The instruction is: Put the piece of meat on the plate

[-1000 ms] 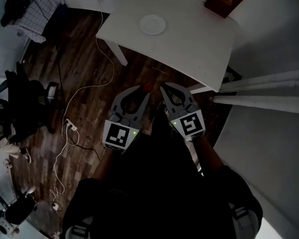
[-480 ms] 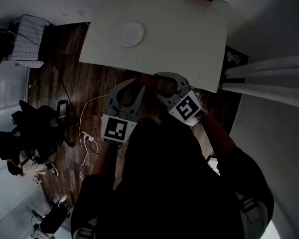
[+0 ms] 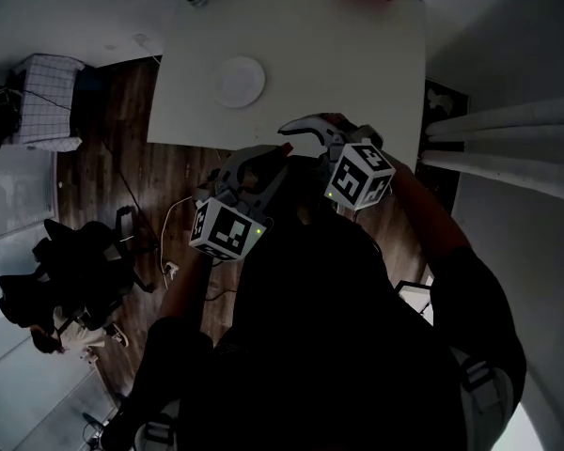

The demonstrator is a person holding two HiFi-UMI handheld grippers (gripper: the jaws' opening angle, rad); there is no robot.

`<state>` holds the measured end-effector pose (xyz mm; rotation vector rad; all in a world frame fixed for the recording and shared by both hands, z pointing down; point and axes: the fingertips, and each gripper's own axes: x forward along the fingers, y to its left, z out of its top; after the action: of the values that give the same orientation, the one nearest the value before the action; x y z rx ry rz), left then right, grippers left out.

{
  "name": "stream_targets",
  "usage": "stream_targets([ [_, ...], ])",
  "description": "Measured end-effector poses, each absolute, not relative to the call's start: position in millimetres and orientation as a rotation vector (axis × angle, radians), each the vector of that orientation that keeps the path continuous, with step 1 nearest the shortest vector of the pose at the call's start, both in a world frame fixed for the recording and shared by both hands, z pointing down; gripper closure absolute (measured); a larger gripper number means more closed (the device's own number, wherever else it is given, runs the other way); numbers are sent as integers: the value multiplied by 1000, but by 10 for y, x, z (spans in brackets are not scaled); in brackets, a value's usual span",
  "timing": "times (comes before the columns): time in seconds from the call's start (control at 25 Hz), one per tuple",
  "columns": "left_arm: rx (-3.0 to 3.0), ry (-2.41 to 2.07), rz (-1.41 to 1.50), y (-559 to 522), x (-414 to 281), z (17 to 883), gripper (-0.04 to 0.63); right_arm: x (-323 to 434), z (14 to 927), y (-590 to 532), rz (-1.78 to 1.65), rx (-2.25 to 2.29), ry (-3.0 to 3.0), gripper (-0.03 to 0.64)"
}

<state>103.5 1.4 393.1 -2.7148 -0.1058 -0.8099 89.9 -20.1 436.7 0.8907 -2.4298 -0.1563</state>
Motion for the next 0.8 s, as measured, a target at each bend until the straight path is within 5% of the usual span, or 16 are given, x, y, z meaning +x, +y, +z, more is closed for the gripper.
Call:
stream_targets([
  [0.12,-2736,-169,-815,-151,1102,3968,514,878,4410,-313,-200,836,-2412,483],
  [0.8,-2885,-62,-796,-809,1142,4279,464,1054,4618,-826,-133,947,-2248,519],
])
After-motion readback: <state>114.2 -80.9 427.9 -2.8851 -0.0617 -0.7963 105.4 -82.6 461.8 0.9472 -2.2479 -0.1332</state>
